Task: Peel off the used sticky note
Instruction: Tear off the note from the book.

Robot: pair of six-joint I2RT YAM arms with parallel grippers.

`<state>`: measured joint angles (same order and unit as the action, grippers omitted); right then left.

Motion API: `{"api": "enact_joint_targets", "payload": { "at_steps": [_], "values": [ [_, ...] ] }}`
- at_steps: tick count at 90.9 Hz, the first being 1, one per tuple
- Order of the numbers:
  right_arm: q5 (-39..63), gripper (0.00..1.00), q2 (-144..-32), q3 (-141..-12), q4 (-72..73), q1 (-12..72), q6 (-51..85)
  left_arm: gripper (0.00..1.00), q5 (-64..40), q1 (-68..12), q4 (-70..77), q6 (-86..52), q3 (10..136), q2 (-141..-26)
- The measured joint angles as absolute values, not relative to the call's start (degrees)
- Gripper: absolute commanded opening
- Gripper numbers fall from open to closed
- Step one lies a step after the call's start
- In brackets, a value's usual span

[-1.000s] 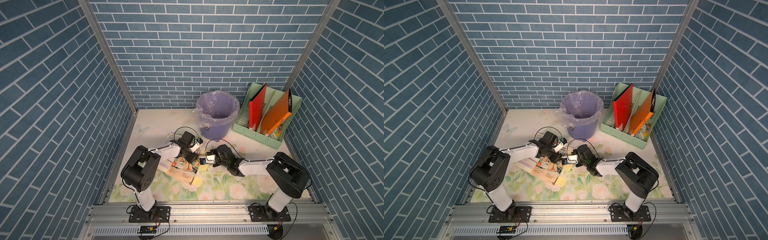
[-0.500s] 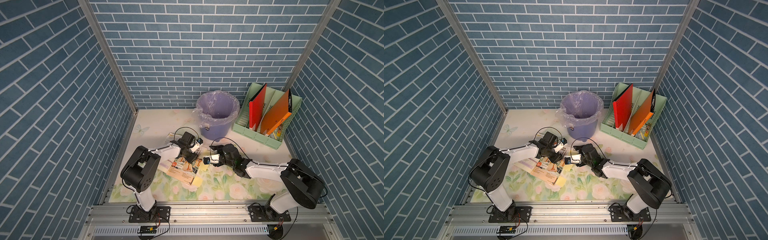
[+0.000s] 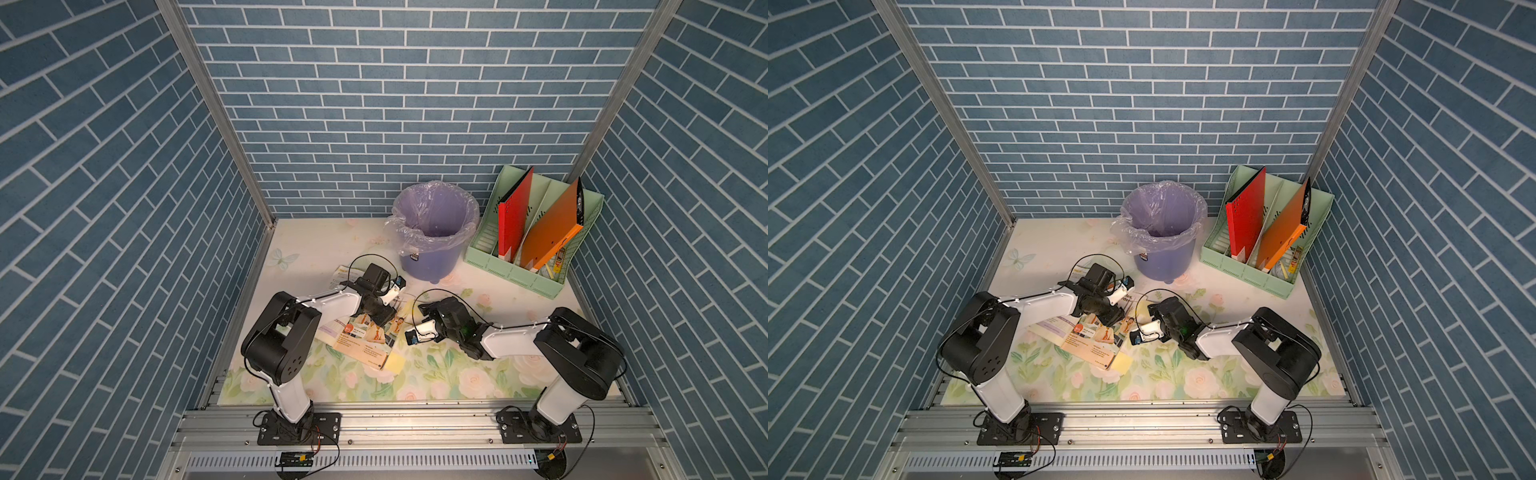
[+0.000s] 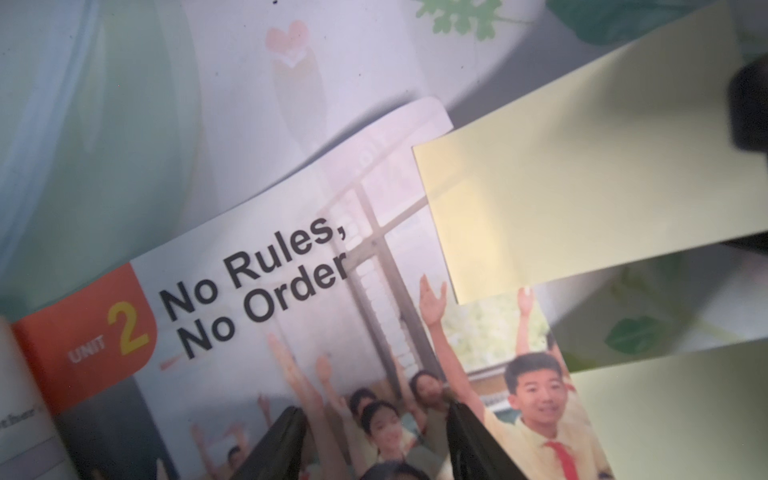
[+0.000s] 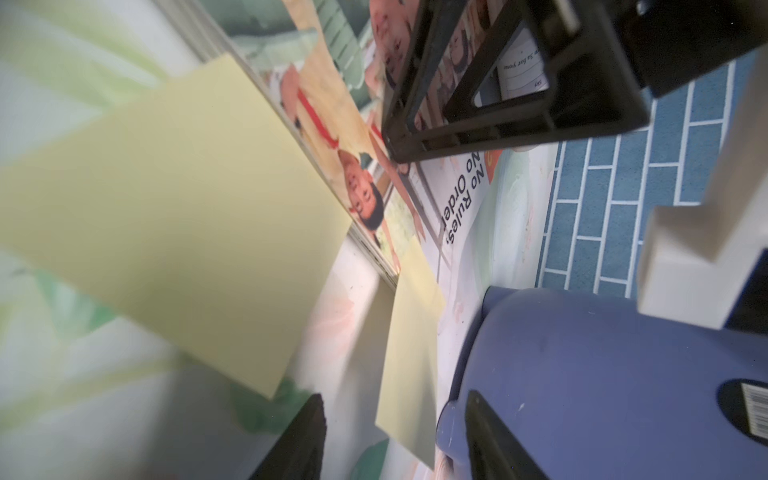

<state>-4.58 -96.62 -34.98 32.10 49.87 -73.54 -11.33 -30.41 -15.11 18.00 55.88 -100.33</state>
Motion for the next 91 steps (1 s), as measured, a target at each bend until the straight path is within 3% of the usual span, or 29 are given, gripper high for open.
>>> {"api": "enact_joint_targets", "payload": {
  "at_steps": [19,91],
  "values": [
    [-5.9,0.0,-99.5,-36.9,36.0,50.6,-75.7,0.6,-11.2,-30.4,-15.1,18.0,55.9,-100.3],
    [-1.1,0.0,-99.5,-42.5,30.8,47.7,-62.8,0.6,-9.7,-30.4,-14.6,18.7,55.4,-100.0]
  ]
}}
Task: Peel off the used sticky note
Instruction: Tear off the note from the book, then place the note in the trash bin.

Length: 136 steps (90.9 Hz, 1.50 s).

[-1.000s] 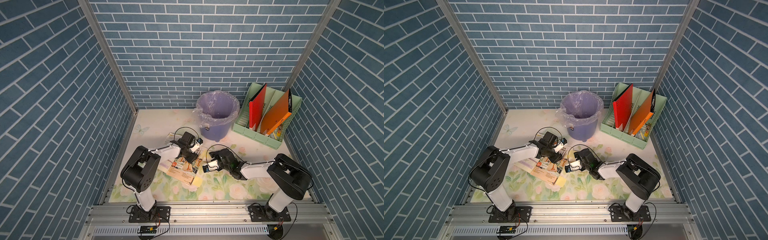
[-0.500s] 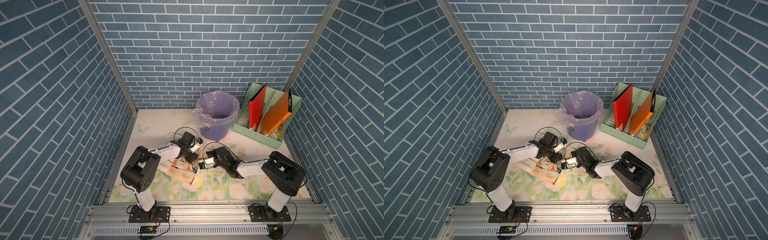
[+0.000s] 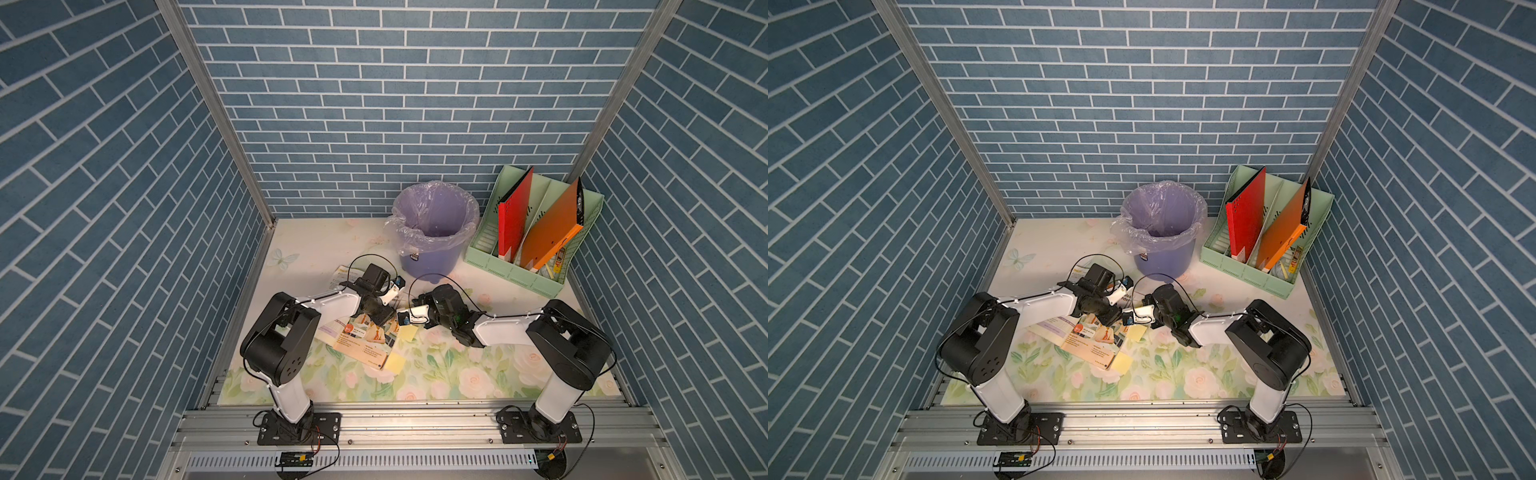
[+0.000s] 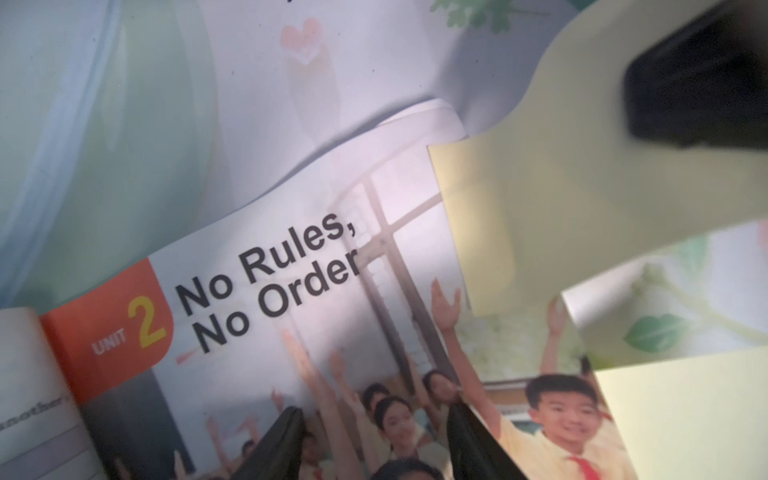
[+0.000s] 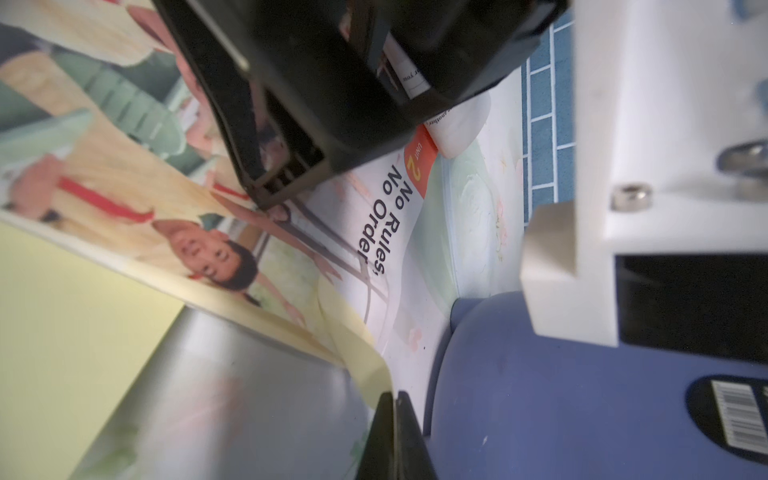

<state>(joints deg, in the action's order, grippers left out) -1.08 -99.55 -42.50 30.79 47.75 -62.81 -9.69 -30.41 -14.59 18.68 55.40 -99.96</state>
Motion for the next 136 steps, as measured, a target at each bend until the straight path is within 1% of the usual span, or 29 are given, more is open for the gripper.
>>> {"api": "enact_joint_targets", "payload": {
  "at_steps": [45,73,96,109,120,136],
  "values": [
    [2.2,0.0,-99.4,-42.5,32.2,44.8,-51.3,0.6,-9.1,-30.4,-14.6,19.1,55.3,-99.7],
    [1.7,0.0,-98.2,-41.3,35.7,43.8,-47.6,0.6,-8.8,-30.4,-14.6,19.3,55.1,-99.6],
    [1.1,0.0,-94.8,-39.7,36.9,43.1,-46.4,0.6,-8.6,-30.4,-15.1,19.4,55.1,-99.3],
    [1.0,0.0,-89.7,-38.0,35.3,43.1,-45.5,0.62,-9.2,-29.8,-17.5,19.3,55.2,-98.0],
    [1.1,0.0,-81.8,-36.9,31.6,43.2,-44.3,0.64,-10.5,-28.7,-19.7,19.3,55.5,-95.7],
    [1.2,0.0,-69.2,-38.0,23.9,43.6,-43.0,0.7,-13.1,-26.1,-21.6,19.8,55.8,-91.2]
  ]
}}
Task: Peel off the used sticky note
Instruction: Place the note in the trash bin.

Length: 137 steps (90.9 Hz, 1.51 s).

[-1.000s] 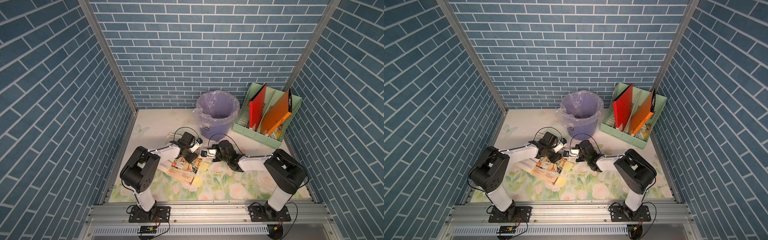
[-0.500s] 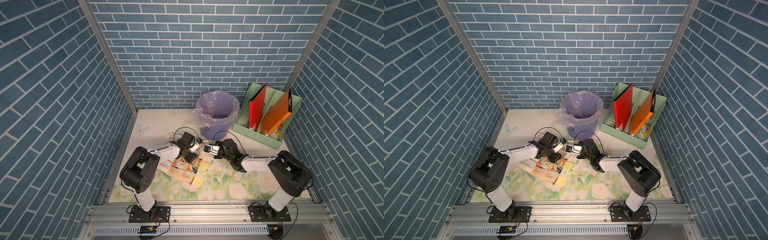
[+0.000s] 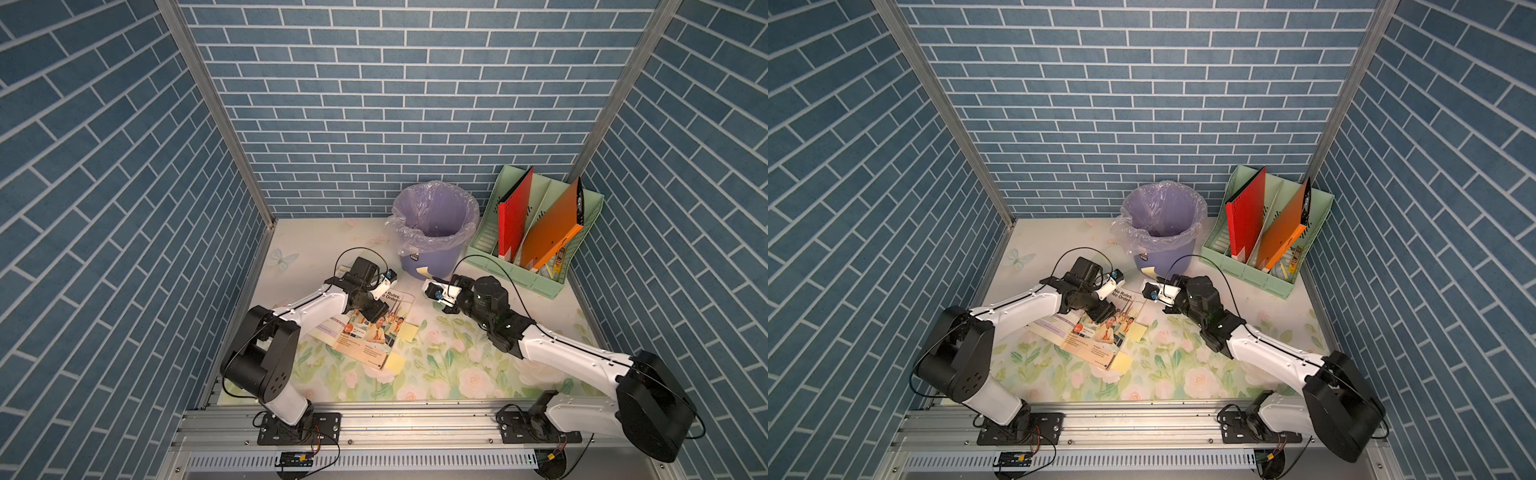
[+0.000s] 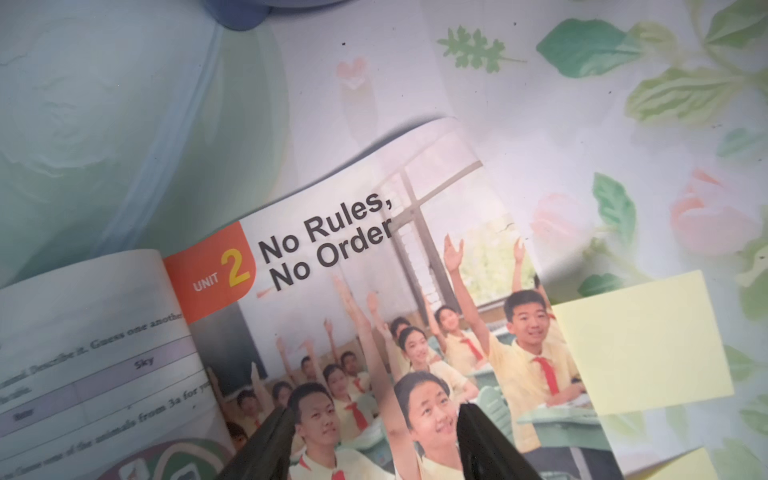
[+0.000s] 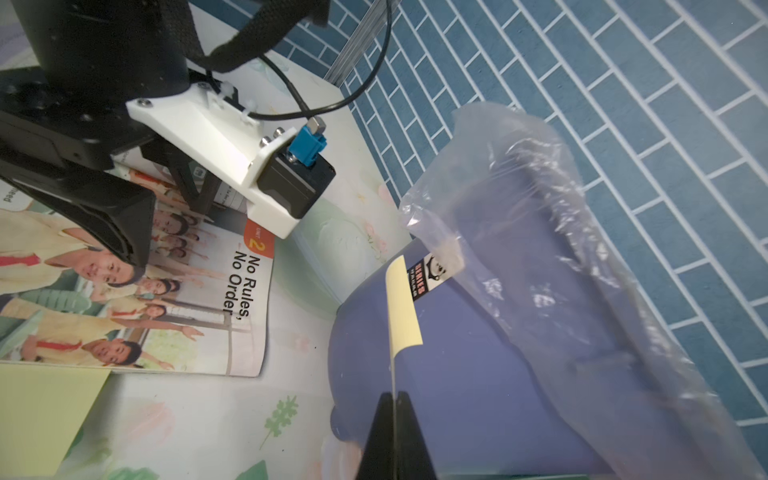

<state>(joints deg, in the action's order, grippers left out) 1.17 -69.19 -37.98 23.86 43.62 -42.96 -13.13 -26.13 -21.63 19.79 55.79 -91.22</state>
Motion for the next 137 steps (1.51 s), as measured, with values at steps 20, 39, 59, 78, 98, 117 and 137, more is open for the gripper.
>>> {"api": "enact_joint_targets", "payload": {
  "at_steps": [20,39,59,78,98,117,137],
  "values": [
    [1.5,0.0,-69.8,-52.9,14.7,43.1,-41.4,0.71,-15.7,-22.5,-23.2,20.1,55.8,-88.4],
    [3.0,0.0,-83.3,-73.0,10.3,39.2,-38.1,0.71,-16.8,-21.6,-23.5,20.1,54.4,-85.6],
    [5.1,0.0,-94.9,-84.7,3.6,34.5,-32.6,0.71,-16.7,-20.8,-24.2,20.5,51.2,-81.7],
    [5.5,0.0,-98.0,-86.7,-1.2,33.1,-28.7,0.71,-16.6,-20.4,-24.8,21.0,50.7,-81.1],
    [2.9,0.49,-97.9,-87.7,-2.0,32.7,-25.8,0.71,-16.6,-20.4,-24.8,21.0,50.7,-81.1],
    [0.9,0.6,-97.8,-88.6,-2.3,32.3,-23.7,0.71,-16.6,-20.4,-24.8,21.0,50.7,-81.1],
    [0.8,0.66,-95.9,-88.6,-2.3,32.4,-21.8,0.71,-16.6,-20.4,-24.8,21.0,50.7,-81.1]
  ]
}}
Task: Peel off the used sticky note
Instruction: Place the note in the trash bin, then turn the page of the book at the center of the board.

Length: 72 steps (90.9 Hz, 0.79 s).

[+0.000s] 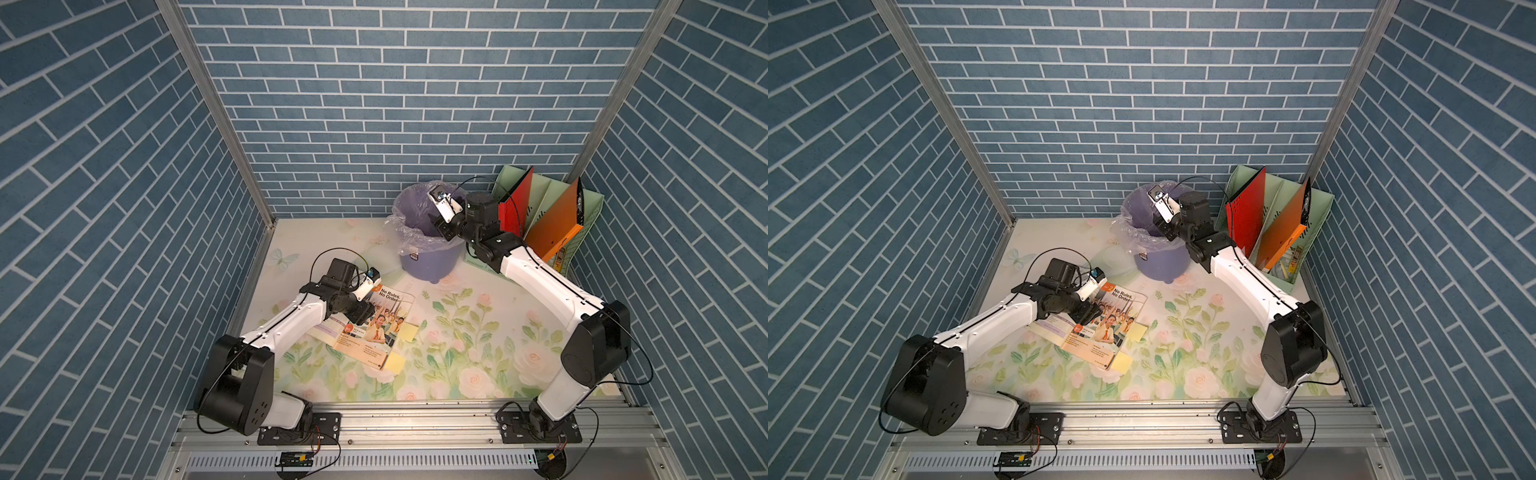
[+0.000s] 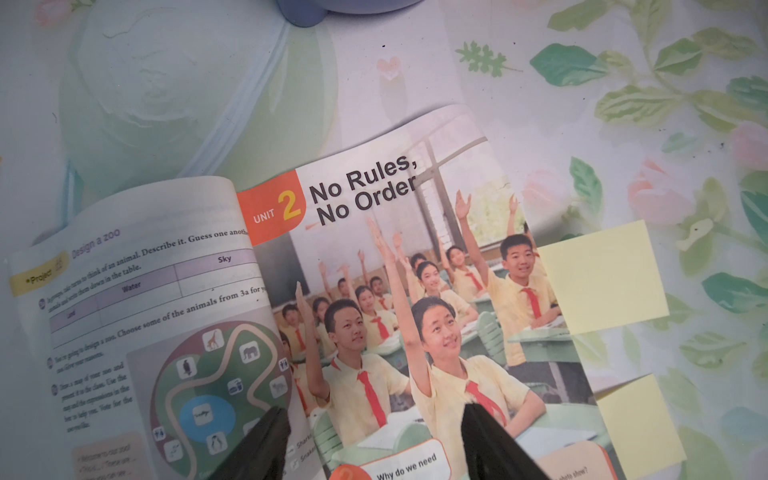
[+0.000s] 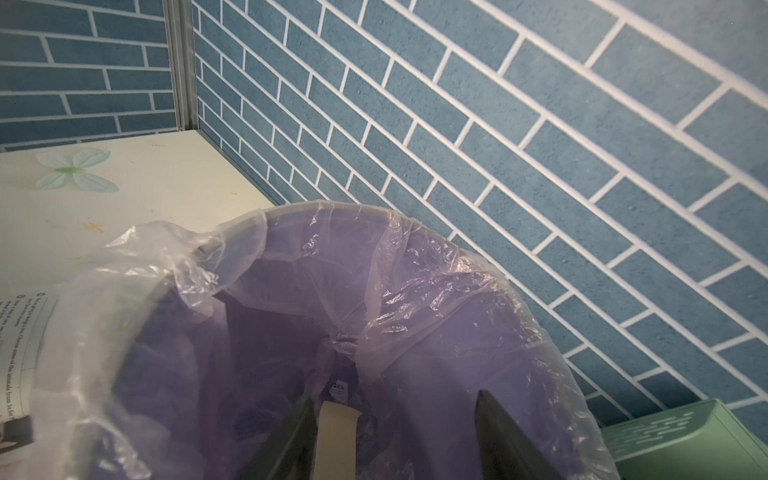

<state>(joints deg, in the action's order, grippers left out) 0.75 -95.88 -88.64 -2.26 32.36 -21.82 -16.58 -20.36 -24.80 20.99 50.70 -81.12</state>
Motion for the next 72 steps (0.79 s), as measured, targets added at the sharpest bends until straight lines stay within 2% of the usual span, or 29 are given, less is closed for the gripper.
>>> {"api": "enact_joint_targets", "payload": {
  "at_steps": [15,30,40,54,72],
  "values": [
    [1.1,0.68,-86.2,-83.3,-0.9,34.0,-19.3,0.71,-16.2,-20.4,-24.8,21.0,50.7,-81.1],
    [-0.1,0.66,-69.1,-68.1,1.0,41.1,-15.1,0.71,-15.5,-20.2,-24.8,21.0,50.7,-81.3],
    [-0.3,0.64,-61.0,-57.2,1.4,45.6,-6.1,0.71,-15.2,-19.4,-24.8,21.0,50.7,-81.3],
    [-1.3,0.61,-59.8,-45.5,1.5,49.8,12.0,0.71,-14.5,-17.0,-25.0,21.3,50.7,-81.2],
    [-1.2,0.61,-65.9,-36.6,5.7,58.7,35.3,0.71,-13.3,-11.4,-25.0,22.8,49.8,-79.4]
  ]
}}
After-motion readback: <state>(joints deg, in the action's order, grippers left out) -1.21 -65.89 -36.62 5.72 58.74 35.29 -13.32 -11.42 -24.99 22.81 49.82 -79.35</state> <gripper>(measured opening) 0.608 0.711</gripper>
